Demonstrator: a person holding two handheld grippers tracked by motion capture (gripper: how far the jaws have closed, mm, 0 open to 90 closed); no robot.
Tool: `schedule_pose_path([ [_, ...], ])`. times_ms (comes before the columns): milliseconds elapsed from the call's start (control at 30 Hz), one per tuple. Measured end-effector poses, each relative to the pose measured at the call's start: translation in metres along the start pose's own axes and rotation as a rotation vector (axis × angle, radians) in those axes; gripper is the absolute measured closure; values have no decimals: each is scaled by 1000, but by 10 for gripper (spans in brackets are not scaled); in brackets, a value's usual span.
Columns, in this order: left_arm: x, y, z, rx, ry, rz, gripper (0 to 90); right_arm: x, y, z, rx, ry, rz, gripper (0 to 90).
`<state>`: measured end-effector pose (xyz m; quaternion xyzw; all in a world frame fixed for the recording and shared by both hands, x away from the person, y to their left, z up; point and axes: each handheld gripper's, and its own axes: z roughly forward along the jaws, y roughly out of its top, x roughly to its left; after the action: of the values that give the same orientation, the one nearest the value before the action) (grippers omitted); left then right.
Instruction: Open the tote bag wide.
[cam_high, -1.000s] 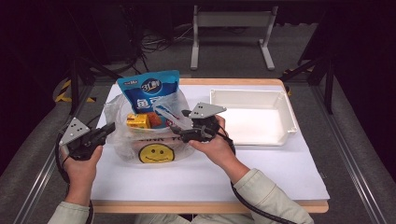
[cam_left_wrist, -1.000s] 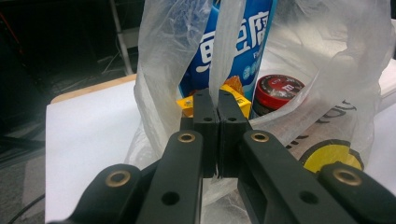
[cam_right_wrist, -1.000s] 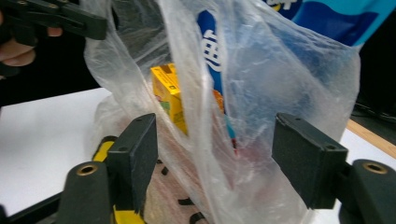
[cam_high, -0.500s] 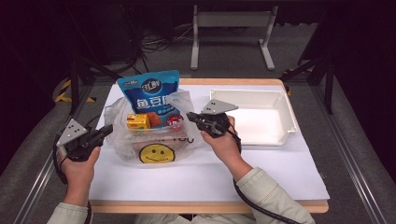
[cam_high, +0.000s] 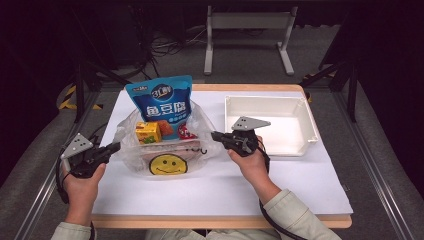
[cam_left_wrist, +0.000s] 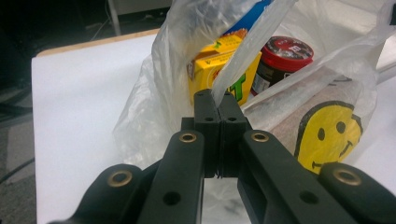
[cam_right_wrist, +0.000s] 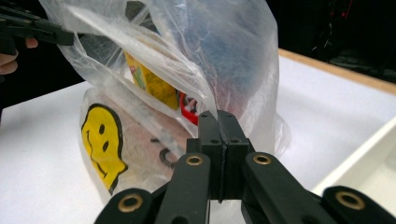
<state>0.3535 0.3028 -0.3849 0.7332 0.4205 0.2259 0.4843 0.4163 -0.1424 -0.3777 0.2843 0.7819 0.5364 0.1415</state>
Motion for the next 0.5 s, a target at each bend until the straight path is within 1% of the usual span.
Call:
schedule_pose_path([
  [100, 1, -5, 0, 24, -4, -11, 893, -3, -8, 0, 18, 5, 22, 900],
  [167, 3, -11, 2, 49, -10, -27, 893, -4, -12, 0, 26, 11, 37, 900],
  [267, 7, -17, 4, 73, -19, -58, 894, -5, -17, 1, 43, 12, 42, 900],
  [367, 10, -21, 9, 107, -26, -74, 894, -5, -23, 2, 62, 14, 49, 900],
  [400, 10, -21, 9, 107, -26, -74, 895, -5, -23, 2, 62, 14, 49, 900],
  [500, 11, -23, 14, 139, -35, -75, 894, -5, -30, 5, 85, 19, 54, 900],
])
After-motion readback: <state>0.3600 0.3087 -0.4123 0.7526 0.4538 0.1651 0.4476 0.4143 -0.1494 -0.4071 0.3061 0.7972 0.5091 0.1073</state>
